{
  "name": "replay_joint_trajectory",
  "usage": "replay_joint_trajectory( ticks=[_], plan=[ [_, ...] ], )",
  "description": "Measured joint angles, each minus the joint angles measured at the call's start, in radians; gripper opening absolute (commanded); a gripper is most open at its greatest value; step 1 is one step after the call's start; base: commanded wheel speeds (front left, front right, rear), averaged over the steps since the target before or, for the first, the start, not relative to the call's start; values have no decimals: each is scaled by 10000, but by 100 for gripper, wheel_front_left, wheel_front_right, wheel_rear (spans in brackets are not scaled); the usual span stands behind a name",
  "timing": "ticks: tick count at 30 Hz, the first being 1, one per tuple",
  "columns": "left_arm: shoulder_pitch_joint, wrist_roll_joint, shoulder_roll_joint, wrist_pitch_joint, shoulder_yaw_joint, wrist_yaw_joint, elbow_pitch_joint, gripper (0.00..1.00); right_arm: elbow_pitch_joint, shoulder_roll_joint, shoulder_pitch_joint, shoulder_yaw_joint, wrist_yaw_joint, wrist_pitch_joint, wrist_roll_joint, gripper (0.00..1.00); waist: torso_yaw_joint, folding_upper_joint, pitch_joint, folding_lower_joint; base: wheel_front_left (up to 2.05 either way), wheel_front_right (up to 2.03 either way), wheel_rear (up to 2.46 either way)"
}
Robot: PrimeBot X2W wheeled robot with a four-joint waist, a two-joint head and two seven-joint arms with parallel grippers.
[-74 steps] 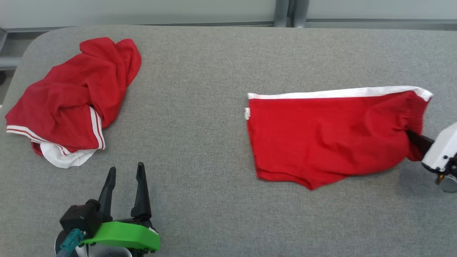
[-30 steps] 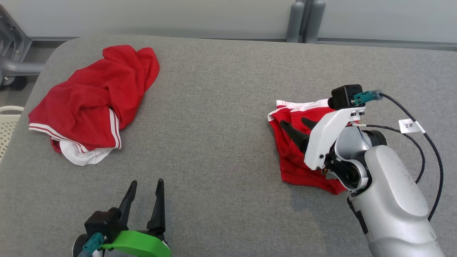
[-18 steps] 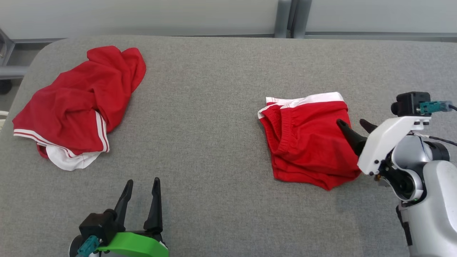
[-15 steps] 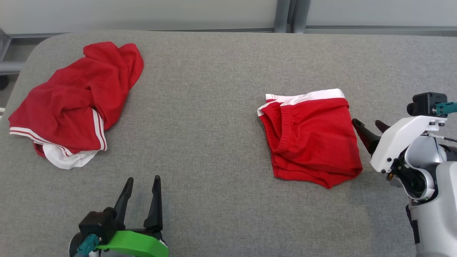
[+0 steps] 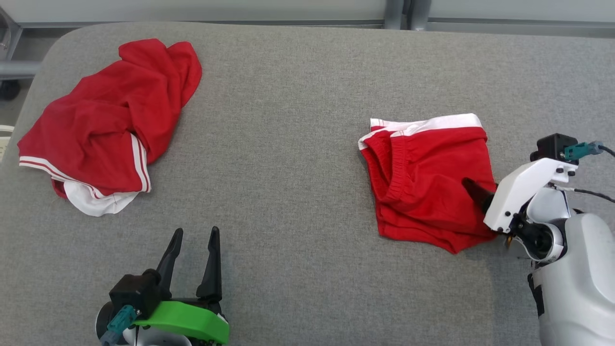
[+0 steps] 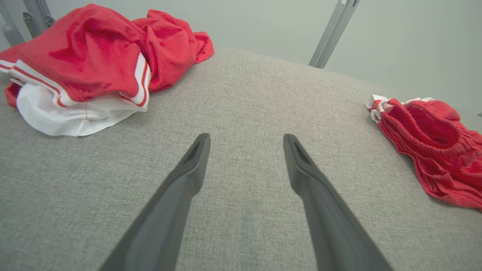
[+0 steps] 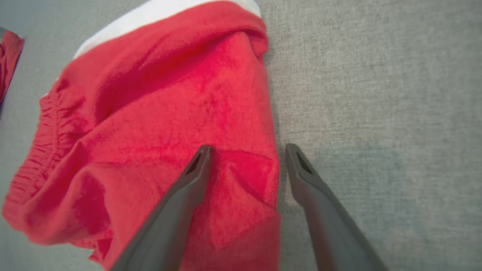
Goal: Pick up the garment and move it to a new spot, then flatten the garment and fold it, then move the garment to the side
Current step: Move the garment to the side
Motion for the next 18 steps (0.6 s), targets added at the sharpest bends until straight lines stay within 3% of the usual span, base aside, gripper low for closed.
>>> replay_joint_trajectory(
  ticks=[1, 2, 3, 10, 18],
  plan=[
    [-2, 15, -19, 0, 10, 0, 12, 100, 198, 19, -6, -6, 0, 0, 100, 47, 17, 0, -36, 0, 0, 0, 0],
    [-2, 44, -38, 0, 17, 0, 23, 100, 368, 36, -12, -15, 0, -15, 188, 11, 29, 0, -72, 0, 0, 0, 0],
    [0, 73, -50, 0, 29, 0, 33, 100, 495, 63, -26, -19, 0, -56, 268, 0, 37, 0, -107, 0, 0, 0, 0],
    [206, 117, -38, 0, 244, 19, -12, 100, 899, 96, -133, 84, 0, -566, 993, 0, -286, 0, -312, 0, 0, 0, 0],
    [279, 174, 159, 36, 314, 58, -276, 100, 1001, -395, 24, 104, 2, -815, 1129, 0, -1347, 0, -409, 0, 0, 0, 0]
  ],
)
